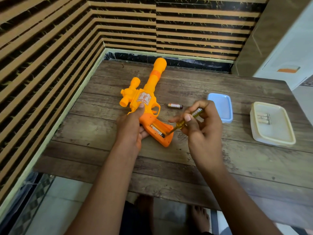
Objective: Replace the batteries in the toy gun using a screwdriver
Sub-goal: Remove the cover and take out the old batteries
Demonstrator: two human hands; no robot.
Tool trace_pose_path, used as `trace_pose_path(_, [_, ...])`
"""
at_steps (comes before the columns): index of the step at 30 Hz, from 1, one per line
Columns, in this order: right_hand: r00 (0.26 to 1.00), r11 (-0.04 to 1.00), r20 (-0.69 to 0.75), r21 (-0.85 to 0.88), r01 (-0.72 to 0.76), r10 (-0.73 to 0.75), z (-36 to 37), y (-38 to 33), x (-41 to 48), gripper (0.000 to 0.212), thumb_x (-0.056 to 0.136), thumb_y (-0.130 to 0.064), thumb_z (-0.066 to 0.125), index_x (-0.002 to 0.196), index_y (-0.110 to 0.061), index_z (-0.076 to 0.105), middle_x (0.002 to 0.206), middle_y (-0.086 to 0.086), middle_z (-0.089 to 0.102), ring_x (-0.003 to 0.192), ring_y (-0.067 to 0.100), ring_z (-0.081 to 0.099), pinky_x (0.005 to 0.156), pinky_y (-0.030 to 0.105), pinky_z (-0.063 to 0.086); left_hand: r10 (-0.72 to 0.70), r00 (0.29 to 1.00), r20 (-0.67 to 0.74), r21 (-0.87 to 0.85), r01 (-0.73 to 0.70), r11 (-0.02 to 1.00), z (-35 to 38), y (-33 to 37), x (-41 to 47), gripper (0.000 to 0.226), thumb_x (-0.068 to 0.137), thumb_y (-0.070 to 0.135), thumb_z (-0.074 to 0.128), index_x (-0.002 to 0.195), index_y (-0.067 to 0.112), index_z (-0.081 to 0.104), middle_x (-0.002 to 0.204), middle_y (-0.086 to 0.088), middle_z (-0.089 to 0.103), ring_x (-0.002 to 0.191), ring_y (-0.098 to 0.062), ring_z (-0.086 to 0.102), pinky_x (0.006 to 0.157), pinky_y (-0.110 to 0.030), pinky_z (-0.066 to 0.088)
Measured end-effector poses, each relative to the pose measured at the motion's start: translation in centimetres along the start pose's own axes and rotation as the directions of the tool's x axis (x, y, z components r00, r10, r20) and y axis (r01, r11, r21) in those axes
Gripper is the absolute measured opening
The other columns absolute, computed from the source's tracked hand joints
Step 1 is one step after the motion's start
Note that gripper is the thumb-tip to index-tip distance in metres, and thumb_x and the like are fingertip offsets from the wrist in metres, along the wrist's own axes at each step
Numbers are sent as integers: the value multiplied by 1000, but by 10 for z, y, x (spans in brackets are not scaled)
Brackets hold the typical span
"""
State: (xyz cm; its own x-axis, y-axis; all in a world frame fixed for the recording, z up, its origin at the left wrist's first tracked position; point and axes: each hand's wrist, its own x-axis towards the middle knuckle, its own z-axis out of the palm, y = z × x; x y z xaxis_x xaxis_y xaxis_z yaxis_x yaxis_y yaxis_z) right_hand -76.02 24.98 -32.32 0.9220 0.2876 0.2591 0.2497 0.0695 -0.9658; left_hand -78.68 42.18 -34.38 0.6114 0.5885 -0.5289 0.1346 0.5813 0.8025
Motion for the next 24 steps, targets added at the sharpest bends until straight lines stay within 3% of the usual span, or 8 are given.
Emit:
trace_pose_path(2, [996,998,-90,63,4,2,1,0,-5,23,103,9,47,101,-14,47,80,-7,69,84,32,77,62,46,53,-20,1000,0,-11,20,1000,0,1,0,15,97,30,72,105,20,64,101,-7,75,68,-14,77,54,-33,60])
trace_pose_path(5, [986,995,-164,98,1,15,2,1,-7,24,103,11,45,102,-13,47,79,4,69,82,25,79,63,34,54,-28,1000,5,-17,28,999,-1,1,1,20,97,31,72,112,20,64,107,-9,74,71,-15,77,54,-33,61])
trace_pose_path(10, [973,980,-229,196,39,7,4,-2,-6,31,103,12,45,99,-18,48,80,4,64,79,31,75,71,46,57,-54,999,-2,-32,54,998,-2,2,2,31,96,31,73,121,16,64,110,-12,74,77,-19,77,50,-34,61])
trace_pose_path(13, [970,970,-244,238,38,22,3,-4,1,26,104,11,45,102,-15,46,85,12,59,80,30,75,73,47,56,-46,999,-4,-12,46,999,0,1,1,16,96,29,73,106,19,65,104,-11,75,68,-16,77,51,-35,62])
trace_pose_path(18, [975,963,-164,202,179,-147,8,-14,12,17,106,9,45,117,-4,47,83,7,59,73,33,69,79,60,61,-28,1000,1,9,28,1000,-1,0,2,19,96,31,72,109,20,65,110,-12,75,75,-18,77,53,-35,62])
trace_pose_path(21, [967,962,-53,105,252,-247,12,-15,18,20,107,6,44,121,-7,48,83,18,53,66,32,62,64,55,55,-11,1000,-5,14,11,1000,-1,0,2,35,95,33,74,124,16,66,114,-13,76,78,-20,78,54,-34,62])
trace_pose_path(24, [941,941,135,-101,324,-310,12,-11,22,30,103,5,45,126,-11,54,87,-1,56,74,24,60,63,43,50,1,1000,-1,15,-1,1000,-1,0,1,37,95,33,74,127,15,66,112,-13,77,74,-20,79,54,-34,62])
